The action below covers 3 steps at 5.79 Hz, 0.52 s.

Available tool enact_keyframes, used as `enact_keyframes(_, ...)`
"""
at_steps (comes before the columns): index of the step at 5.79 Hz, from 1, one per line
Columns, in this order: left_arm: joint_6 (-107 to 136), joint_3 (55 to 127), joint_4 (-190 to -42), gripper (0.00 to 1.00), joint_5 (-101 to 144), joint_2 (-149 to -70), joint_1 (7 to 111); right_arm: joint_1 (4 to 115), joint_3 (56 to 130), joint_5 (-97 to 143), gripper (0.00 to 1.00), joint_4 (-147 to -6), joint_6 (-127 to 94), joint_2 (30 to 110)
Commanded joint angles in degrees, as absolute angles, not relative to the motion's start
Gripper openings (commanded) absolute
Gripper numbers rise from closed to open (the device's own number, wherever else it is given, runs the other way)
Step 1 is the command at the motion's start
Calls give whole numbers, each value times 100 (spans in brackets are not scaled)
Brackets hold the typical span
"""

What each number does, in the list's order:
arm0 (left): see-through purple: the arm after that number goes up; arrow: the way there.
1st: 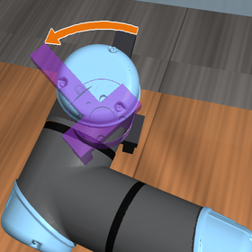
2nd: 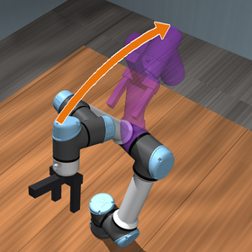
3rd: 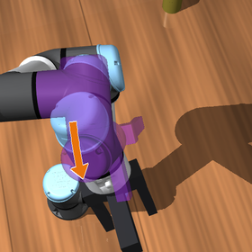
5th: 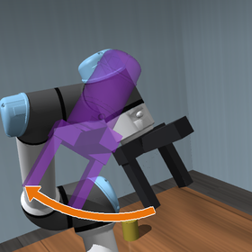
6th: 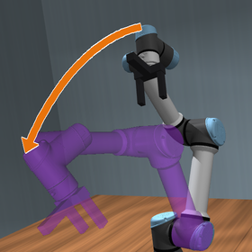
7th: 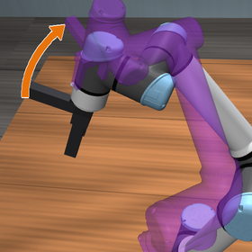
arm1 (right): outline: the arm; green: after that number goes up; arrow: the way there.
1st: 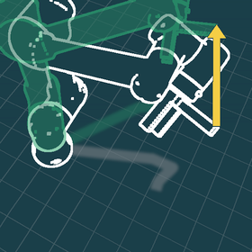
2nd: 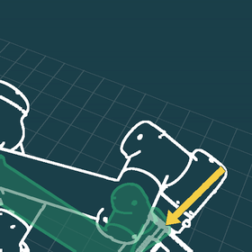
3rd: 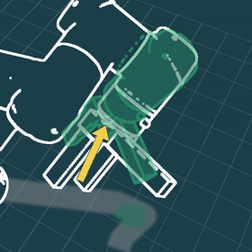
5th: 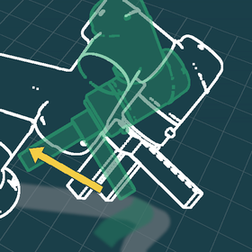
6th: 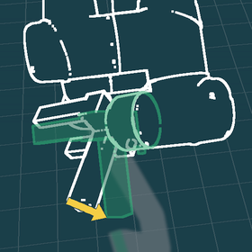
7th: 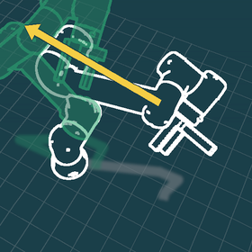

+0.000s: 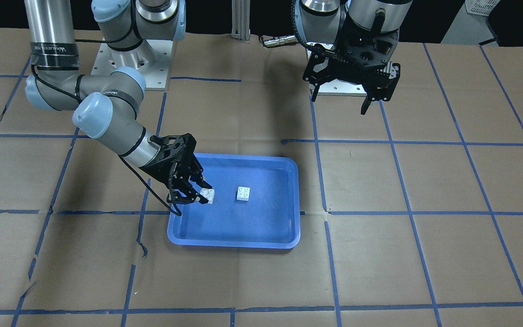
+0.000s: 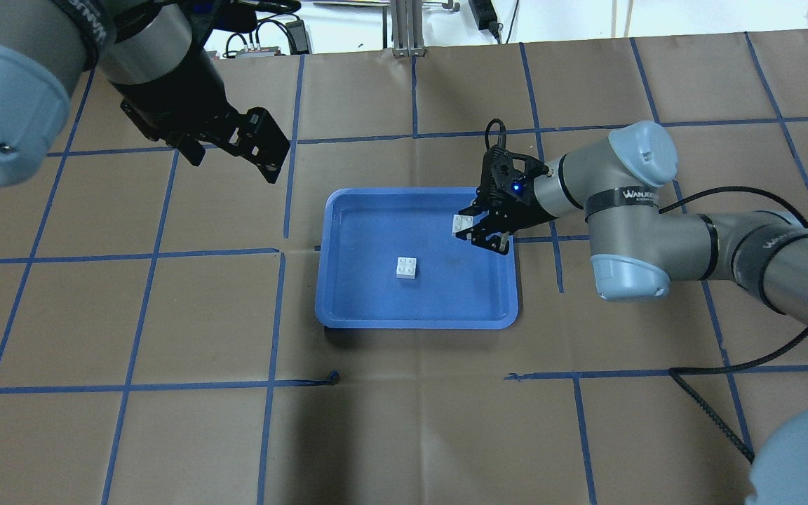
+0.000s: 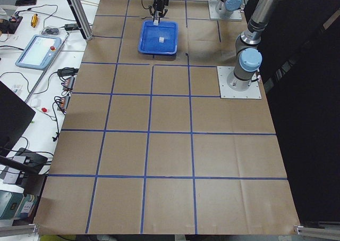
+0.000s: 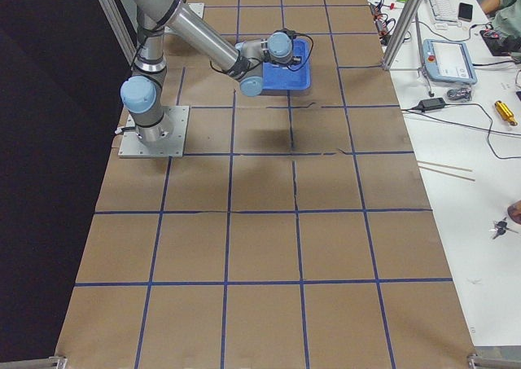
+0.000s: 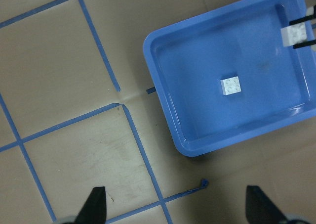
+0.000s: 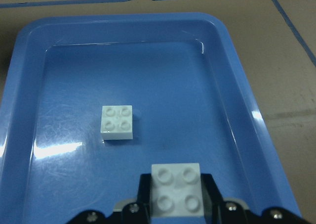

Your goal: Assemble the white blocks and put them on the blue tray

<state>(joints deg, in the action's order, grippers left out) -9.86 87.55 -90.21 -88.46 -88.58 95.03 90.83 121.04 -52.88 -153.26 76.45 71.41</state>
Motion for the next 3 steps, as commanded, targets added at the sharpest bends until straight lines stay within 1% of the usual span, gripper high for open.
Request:
enact_keyframes(1, -826, 8780, -9009, 99, -8842, -8816, 9404, 9481, 12243, -5291, 31, -15592, 7515, 7093)
enact_keyframes(3, -844, 8798, -8983, 99, -8824, -8815, 9404, 9536, 12252, -5282, 31, -15898, 7506, 6944)
